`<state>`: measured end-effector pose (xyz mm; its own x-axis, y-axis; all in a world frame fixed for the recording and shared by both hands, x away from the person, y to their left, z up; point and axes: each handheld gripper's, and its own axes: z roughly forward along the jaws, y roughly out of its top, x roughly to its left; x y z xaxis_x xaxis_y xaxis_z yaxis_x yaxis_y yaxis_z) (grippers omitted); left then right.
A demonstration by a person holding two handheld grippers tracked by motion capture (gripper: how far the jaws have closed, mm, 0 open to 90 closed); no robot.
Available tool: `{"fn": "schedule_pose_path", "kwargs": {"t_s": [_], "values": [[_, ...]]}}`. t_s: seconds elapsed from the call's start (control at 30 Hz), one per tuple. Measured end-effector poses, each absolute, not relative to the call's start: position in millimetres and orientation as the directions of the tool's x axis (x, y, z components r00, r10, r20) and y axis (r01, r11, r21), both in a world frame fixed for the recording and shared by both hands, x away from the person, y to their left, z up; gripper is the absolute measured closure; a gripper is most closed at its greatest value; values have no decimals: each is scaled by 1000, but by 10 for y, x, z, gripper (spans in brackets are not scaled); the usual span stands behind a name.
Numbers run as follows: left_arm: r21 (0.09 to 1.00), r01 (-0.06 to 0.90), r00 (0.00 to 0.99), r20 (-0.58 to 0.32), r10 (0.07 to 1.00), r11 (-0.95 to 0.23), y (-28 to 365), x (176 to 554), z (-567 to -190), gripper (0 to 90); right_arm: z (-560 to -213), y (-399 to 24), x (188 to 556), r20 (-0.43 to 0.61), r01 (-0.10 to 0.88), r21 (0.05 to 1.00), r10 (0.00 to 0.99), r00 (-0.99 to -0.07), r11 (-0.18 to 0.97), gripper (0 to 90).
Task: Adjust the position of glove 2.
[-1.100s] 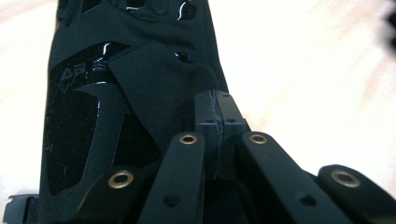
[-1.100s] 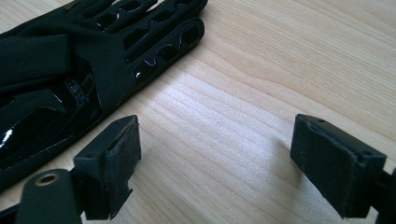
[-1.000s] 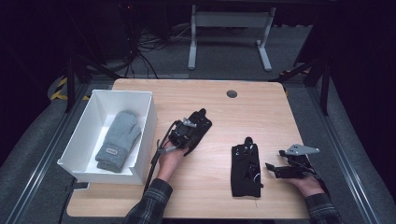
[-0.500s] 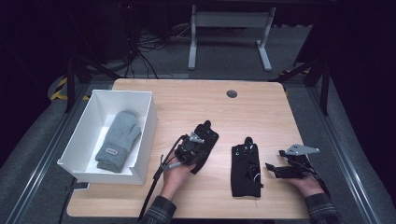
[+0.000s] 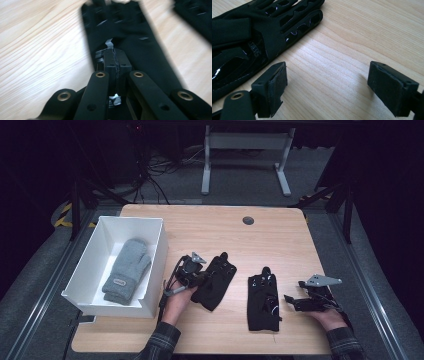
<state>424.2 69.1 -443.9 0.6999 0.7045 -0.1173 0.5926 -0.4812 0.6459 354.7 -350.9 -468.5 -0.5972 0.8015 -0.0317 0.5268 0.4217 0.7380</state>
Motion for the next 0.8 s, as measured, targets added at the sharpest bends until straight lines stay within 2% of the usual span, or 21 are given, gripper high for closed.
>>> {"fn": "schedule_pose_path", "kwargs": {"t_s": [0.17, 0.4, 0.47, 0.63, 0.8], "values": [[616, 598, 719, -130, 683, -513, 658, 4199, -4516, 897, -4685, -3509, 3547, -31, 527, 738, 801, -597, 422, 166], [619, 584, 742, -147, 654, -525, 607, 4028, -4513, 896, -4685, -3504, 3543, -30, 525, 737, 797, -604, 425, 163], [631, 583, 734, -139, 665, -512, 615, 4022, -4500, 837, -4685, -3504, 3544, -29, 525, 738, 796, -604, 425, 162], [657, 597, 701, -149, 697, -459, 651, 4119, -4492, 753, -4685, -3504, 3544, -30, 525, 737, 796, -604, 425, 162], [653, 615, 688, -171, 705, -442, 636, 4207, -4590, 720, -4685, -3504, 3544, -28, 525, 738, 796, -604, 424, 162]]}}
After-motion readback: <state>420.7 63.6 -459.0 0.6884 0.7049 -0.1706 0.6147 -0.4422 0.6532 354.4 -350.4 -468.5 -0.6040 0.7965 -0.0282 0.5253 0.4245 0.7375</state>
